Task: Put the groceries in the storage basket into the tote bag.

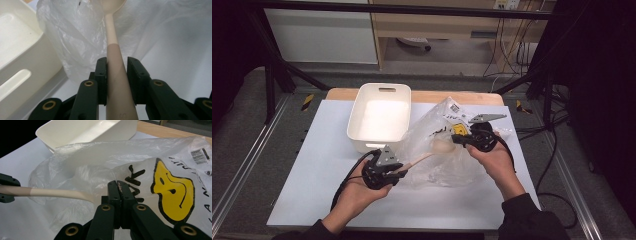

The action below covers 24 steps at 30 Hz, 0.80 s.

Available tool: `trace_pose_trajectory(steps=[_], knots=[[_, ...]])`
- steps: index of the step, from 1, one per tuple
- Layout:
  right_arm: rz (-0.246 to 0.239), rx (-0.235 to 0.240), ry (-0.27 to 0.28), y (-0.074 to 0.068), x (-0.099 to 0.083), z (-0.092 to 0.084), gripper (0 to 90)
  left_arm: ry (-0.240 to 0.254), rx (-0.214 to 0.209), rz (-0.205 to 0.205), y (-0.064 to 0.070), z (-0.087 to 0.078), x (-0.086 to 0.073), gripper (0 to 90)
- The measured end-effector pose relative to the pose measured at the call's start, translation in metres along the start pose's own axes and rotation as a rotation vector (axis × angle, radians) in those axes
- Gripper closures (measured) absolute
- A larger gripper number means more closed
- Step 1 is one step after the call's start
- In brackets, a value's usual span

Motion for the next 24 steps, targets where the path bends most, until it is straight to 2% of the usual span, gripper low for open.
trace_pose_trajectory(steps=[4,12,20,24], knots=[[-0.003,0.003,-0.002,-0.002,0.000,0.002,90.0,-0.001,-0.006,0.015,0.005,0.009,0.006,70.8],[-0.014,0.014,0.003,-0.007,0.004,0.005,90.0,-0.001,-0.015,0.016,0.012,0.028,0.014,70.8],[-0.010,0.017,-0.003,-0.008,0.006,0.007,90.0,0.004,-0.022,0.019,0.017,0.047,0.015,70.9],[-0.017,0.020,-0.008,-0.009,0.006,0.009,90.0,0.026,-0.023,-0.001,0.020,0.057,0.018,70.9]])
Point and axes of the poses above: each handheld gripper's, and its own axes: z roughly forward along the jaws, x roughly out of its top, y roughly to its right, the point moved 9 cm from there along z, roughly forward along the jaws, and after that the axes turned 6 degrees about y, right-handed, at the moved point
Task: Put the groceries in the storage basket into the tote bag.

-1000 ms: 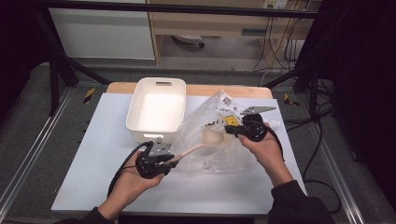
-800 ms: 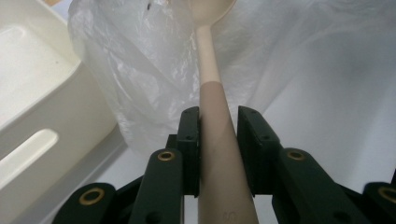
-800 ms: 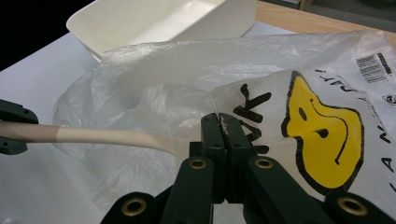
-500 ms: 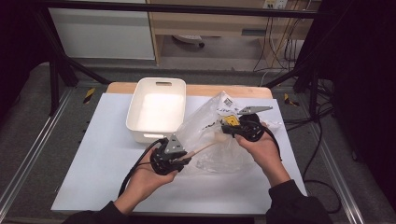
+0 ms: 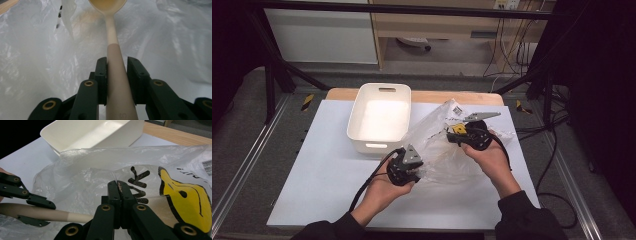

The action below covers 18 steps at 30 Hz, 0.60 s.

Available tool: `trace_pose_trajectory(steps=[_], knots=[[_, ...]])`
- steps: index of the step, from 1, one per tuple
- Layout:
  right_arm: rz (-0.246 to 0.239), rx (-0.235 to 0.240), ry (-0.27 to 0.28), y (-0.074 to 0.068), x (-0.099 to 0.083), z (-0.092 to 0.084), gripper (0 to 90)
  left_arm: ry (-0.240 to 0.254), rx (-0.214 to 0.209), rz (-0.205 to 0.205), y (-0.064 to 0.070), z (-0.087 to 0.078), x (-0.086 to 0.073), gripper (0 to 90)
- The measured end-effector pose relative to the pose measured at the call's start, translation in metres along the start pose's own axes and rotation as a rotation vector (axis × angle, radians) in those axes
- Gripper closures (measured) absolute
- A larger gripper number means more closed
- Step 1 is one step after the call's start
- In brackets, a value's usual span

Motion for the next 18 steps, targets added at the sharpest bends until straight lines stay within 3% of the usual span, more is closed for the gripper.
trace_pose_trajectory(steps=[18], knots=[[-0.006,0.012,-0.013,-0.005,-0.011,0.001,90.0,0.064,-0.006,-0.061,0.004,0.040,0.017,70.9]])
Point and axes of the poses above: each handheld gripper's, and its own axes: z roughly forward along the jaws, x roughly out of its top, y roughly to its right, the point moved 9 cm from there along z, roughly forward along the jaws, and after that the axes turned 6 degrees about y, right-handed, at the moved point
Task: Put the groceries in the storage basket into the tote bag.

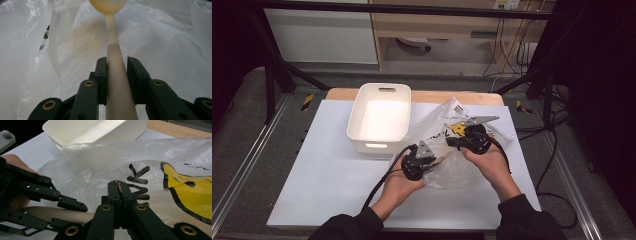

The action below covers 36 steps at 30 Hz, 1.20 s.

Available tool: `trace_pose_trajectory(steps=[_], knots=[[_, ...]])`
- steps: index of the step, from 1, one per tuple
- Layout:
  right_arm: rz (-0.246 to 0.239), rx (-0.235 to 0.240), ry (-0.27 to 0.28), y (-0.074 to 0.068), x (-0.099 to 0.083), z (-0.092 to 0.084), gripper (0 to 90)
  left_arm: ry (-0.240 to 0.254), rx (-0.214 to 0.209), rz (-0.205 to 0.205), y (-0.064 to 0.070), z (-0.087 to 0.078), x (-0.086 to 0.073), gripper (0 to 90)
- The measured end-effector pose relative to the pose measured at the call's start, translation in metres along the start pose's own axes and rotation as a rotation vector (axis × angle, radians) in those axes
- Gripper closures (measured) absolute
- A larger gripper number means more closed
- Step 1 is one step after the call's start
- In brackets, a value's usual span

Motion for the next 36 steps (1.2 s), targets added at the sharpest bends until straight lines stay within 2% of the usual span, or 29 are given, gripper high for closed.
trace_pose_trajectory(steps=[10,16,23,28,36], knots=[[0.000,-0.014,0.016,0.005,0.001,-0.005,90.0,-0.011,0.004,0.003,0.001,0.013,-0.003,70.9],[0.012,-0.047,0.035,0.018,0.005,-0.014,90.0,-0.026,0.004,0.011,0.002,0.016,-0.007,70.9],[0.038,-0.063,0.062,0.030,0.010,-0.023,90.0,-0.046,0.002,0.024,0.003,0.020,-0.011,70.9],[0.040,-0.064,0.069,0.031,0.013,-0.025,90.0,-0.064,0.004,0.032,0.002,0.022,-0.014,71.0],[0.035,-0.062,0.073,0.031,0.015,-0.026,90.0,-0.059,0.010,0.026,0.000,0.024,-0.014,71.0]])
Point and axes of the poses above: each handheld gripper's, and its own axes: z roughly forward along the jaws, x roughly out of its top, y roughly to its right, the point moved 9 cm from there along z, roughly forward along the jaws, and after that the axes turned 6 degrees about y, right-handed, at the moved point
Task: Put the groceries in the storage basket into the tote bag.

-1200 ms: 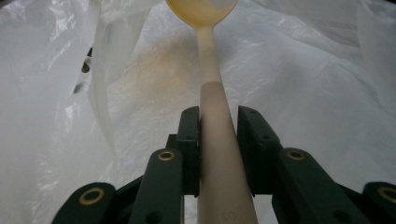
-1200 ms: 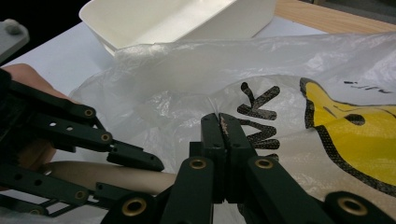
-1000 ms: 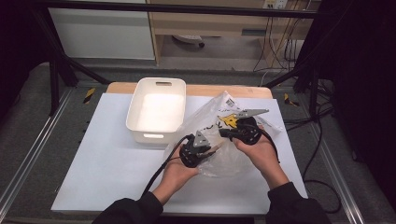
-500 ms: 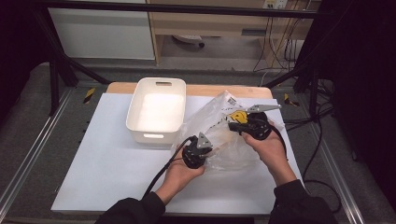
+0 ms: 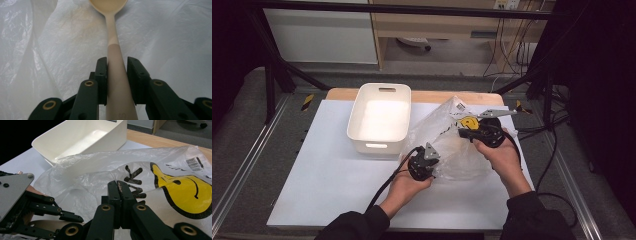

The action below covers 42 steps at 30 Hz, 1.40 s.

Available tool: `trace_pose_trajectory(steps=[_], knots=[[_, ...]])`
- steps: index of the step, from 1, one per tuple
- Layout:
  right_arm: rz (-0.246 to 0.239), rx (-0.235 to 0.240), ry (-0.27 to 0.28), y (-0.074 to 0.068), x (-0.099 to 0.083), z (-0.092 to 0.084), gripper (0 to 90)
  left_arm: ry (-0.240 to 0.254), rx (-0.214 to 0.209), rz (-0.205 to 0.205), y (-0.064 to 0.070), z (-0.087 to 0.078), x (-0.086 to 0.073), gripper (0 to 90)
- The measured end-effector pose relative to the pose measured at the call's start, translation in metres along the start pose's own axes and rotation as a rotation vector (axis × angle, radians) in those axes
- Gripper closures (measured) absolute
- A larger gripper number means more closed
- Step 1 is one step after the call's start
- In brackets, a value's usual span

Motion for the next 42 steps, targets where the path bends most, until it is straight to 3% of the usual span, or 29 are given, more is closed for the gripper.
trace_pose_trajectory(steps=[14,26,42], knots=[[0.000,0.016,-0.015,-0.008,-0.006,0.004,90.0,0.065,0.006,-0.035,-0.003,0.023,0.017,70.9],[0.011,0.017,-0.011,-0.007,-0.008,0.004,90.0,0.067,0.023,0.008,0.000,0.041,0.014,71.0],[0.003,0.020,0.034,-0.011,0.016,-0.007,90.0,0.093,0.061,0.055,-0.004,0.049,0.014,71.0]])
Point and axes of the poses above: each handheld gripper's, and its own axes: z roughly forward along the jaws, x roughly out of its top, y roughly to its right, the point moved 9 cm from there along z, roughly forward along the jaws, and after that the axes turned 6 degrees about y, right-handed, at the moved point
